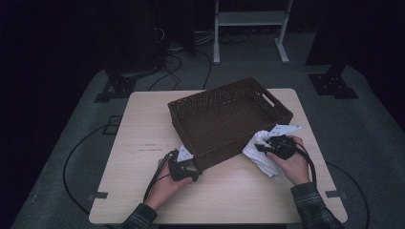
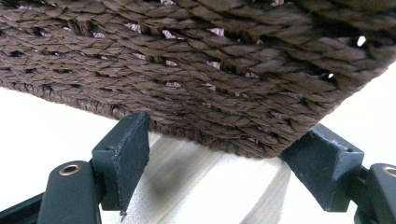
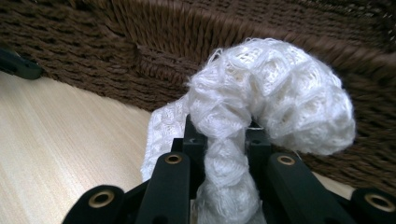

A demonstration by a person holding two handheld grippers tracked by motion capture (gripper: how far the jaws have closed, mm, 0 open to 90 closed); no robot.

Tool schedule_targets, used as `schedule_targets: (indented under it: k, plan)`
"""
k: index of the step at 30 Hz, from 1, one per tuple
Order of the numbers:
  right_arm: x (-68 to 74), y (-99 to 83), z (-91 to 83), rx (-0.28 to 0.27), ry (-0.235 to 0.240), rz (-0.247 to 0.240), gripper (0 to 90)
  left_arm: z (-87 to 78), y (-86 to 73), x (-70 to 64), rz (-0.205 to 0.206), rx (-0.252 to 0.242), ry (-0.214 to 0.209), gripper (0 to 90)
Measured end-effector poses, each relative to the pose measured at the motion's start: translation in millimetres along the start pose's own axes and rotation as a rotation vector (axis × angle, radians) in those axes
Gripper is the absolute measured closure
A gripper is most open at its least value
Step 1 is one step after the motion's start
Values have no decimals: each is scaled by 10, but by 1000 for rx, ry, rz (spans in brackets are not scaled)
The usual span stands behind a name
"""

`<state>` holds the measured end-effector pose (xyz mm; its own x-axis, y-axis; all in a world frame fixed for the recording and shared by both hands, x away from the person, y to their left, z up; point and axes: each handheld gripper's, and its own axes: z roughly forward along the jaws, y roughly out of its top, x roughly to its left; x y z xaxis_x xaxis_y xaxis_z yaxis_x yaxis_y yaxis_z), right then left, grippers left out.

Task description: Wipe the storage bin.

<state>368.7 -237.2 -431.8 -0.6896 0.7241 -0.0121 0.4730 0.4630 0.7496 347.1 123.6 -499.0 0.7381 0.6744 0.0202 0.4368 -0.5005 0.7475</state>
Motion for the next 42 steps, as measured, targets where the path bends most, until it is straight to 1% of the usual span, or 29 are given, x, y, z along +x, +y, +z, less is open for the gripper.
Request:
schedule_targets:
  k: [1,2,5,11,12,17,20,22,27,32,37,39,42]
  plan:
    - [1,-14,40,12,4,1,761,0,0,0,0,0,0,235]
    - [1,-14,40,12,4,1,761,0,0,0,0,0,0,235]
    - [-1,-48,118,33,9,-10,761,0,0,0,0,0,0,235]
    - [-15,-101,216,59,15,-5,761,0,0,0,0,0,0,235]
    - [-14,-119,255,72,17,-1,761,0,0,0,0,0,0,235]
    - [-11,-153,344,101,27,1,761,0,0,0,1,0,0,235]
    - [1,-170,394,114,31,9,761,0,0,0,1,0,0,235]
    - [9,-171,408,118,32,5,760,0,0,0,1,0,0,235]
    - [29,-160,404,113,33,3,761,0,0,0,1,0,0,235]
    - [59,-135,385,96,34,-6,761,0,0,0,1,0,0,236]
    - [83,-101,348,77,33,-20,762,0,0,0,1,0,0,236]
    - [99,-87,329,75,34,-17,762,0,0,0,0,0,0,236]
    - [111,-68,299,62,35,-25,762,0,0,0,1,0,0,236]
